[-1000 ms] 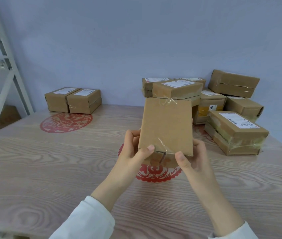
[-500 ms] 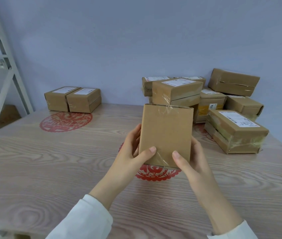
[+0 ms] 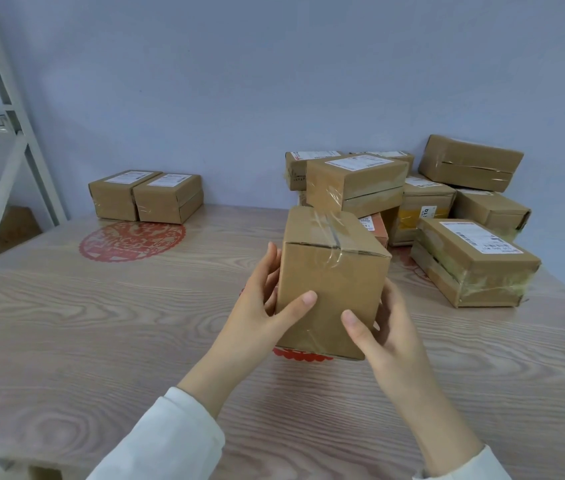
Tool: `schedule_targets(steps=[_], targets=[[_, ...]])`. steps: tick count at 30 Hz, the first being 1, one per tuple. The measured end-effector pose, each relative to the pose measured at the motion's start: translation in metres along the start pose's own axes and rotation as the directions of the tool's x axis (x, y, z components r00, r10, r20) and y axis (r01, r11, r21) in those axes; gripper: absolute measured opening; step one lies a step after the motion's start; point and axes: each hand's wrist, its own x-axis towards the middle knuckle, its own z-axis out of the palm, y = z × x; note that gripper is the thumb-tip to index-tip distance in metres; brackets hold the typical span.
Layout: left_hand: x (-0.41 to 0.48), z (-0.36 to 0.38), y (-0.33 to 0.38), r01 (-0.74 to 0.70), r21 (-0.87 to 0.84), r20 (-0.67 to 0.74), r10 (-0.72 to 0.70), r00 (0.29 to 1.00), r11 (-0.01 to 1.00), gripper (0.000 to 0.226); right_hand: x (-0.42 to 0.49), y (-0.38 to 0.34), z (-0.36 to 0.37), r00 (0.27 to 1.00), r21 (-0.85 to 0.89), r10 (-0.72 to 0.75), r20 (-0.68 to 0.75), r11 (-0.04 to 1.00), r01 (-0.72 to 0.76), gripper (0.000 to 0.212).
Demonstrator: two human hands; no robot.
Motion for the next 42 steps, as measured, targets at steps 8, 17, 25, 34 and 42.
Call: schedule_targets(steps=[8, 17, 25, 34, 42], targets=[[0.001, 0.003, -0.004, -0.029, 0.067, 0.042, 0.026, 0.999, 0.997, 0.102, 0.003, 0.006, 0.0, 0.998, -0.057, -0.039, -0.051, 0.998, 0.036, 0.063], [0.0, 0.005, -0.005, -0.048, 0.092, 0.084, 0.041, 0.996, 0.995, 0.097, 0.002, 0.003, -0.002, 0.994, 0.004, -0.027, -0.105, 1.0, 0.028, 0.065], [-0.002, 0.008, -0.002, 0.03, -0.099, 0.053, -0.025, 0.998, 0.995, 0.077, 0.003, -0.003, -0.004, 0.998, 0.019, -0.047, -0.05, 0.999, 0.048, 0.108], [-0.003, 0.008, 0.0, 0.039, -0.126, 0.047, -0.034, 0.998, 0.991, 0.072, -0.002, -0.003, -0.004, 1.0, 0.066, -0.025, -0.006, 0.997, 0.026, 0.073], [-0.007, 0.009, 0.001, -0.003, -0.06, 0.107, 0.009, 0.994, 0.998, 0.1, -0.001, -0.003, -0.004, 1.0, 0.013, -0.024, 0.001, 1.0, 0.024, 0.094]])
